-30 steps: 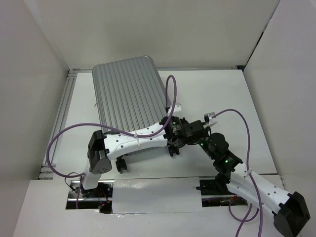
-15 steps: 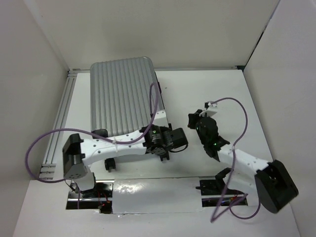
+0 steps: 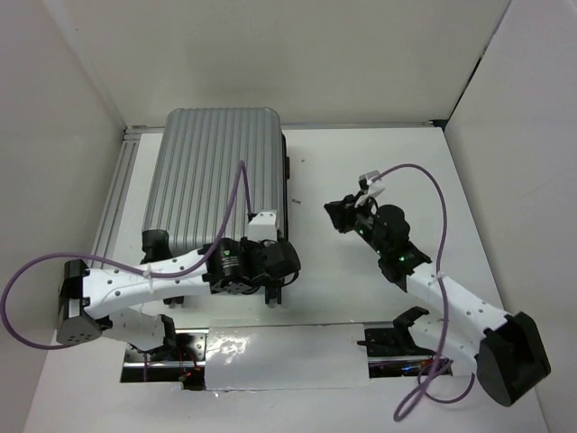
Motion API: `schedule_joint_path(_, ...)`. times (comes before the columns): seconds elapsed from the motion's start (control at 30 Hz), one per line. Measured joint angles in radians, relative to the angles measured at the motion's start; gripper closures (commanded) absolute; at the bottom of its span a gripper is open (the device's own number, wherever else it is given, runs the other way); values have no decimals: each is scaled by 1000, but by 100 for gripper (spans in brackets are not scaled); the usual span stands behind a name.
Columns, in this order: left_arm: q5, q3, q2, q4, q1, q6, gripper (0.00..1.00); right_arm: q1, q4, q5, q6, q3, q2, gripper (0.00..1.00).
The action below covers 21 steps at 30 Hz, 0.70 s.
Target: Pack the luggage
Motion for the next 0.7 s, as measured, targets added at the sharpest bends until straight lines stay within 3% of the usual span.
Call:
schedule_joint_path(0.07,13,-18,-37,19,0,29,100,40,-51,-61,-37,0,-59,46)
schedule_joint_path(0.13,28,-29,-70,39,2,55,100,81,-115,-116,-85,3,-92,45)
schedule_joint_path(0.17,35,-34,-81,42,3,67,100,104,-140,-141,-104,3,-94,39)
schedule_joint_path(0.3,49,-61,-104,62,5,103,100,196,-240,-225,-174,18,-39,37)
schedule_joint_path(0.47,50,-61,-104,67,6,104,100,399,-285,-177,-231,35,75,36)
schedule_joint_path(0.7,51,-61,-104,67,6,104,100,472,-233,-103,-257,35,113,36)
